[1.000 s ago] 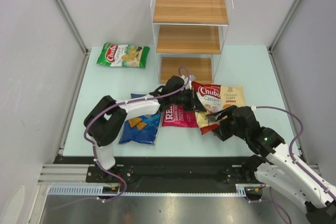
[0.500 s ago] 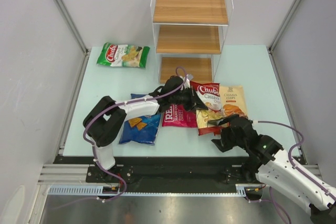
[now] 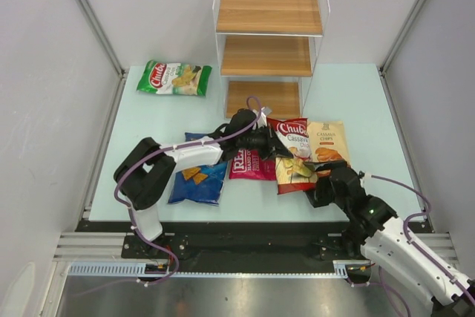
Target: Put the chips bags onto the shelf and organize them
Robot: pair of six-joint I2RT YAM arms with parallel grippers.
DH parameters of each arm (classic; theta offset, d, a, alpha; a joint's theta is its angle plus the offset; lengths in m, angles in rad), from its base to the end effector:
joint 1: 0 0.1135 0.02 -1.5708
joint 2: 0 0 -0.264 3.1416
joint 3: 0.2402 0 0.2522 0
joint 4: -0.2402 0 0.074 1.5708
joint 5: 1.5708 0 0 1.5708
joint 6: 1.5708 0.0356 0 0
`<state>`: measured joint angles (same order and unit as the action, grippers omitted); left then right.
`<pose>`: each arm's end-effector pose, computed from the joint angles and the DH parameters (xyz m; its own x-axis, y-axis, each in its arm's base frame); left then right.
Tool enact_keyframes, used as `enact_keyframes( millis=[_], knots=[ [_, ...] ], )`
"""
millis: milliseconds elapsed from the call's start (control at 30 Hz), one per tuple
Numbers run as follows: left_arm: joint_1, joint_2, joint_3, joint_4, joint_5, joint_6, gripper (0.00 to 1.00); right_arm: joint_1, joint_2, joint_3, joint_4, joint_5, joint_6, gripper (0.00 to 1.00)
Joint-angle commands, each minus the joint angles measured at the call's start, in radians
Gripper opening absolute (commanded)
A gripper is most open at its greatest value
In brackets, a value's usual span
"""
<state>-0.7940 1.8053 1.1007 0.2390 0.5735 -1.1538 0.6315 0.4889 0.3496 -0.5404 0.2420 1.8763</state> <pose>0.2664 -0.2986 0.2107 -0.9859 -0.0926 -0.1392 0.0925 0.3912 -0.9156 0.1037 0.0653 0.1947 -0.2505 0.9639 0.0903 0.6110 0.0851 0.7871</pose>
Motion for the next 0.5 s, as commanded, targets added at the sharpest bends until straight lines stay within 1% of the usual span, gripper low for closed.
enact_keyframes(
  millis=[0,100,233,367,467],
  knots=[
    [-0.010,-0.078,-0.041,0.111,0.149,-0.029,0.00,-0.061,0.036,-0.008,0.155,-0.036,-0.071,0.94],
    [-0.014,-0.113,-0.094,0.127,0.140,-0.030,0.00,-0.098,0.092,-0.006,0.235,-0.101,-0.105,0.94],
    [-0.014,-0.106,-0.124,0.171,0.166,-0.047,0.00,-0.096,0.152,-0.001,0.342,-0.141,-0.092,0.94],
    [-0.011,-0.107,-0.121,0.155,0.152,-0.029,0.00,-0.044,0.184,0.014,0.382,-0.135,-0.007,0.94],
    [-0.002,-0.090,-0.102,0.154,0.138,-0.029,0.00,0.029,0.183,0.028,0.356,-0.093,0.052,0.94]
  ],
)
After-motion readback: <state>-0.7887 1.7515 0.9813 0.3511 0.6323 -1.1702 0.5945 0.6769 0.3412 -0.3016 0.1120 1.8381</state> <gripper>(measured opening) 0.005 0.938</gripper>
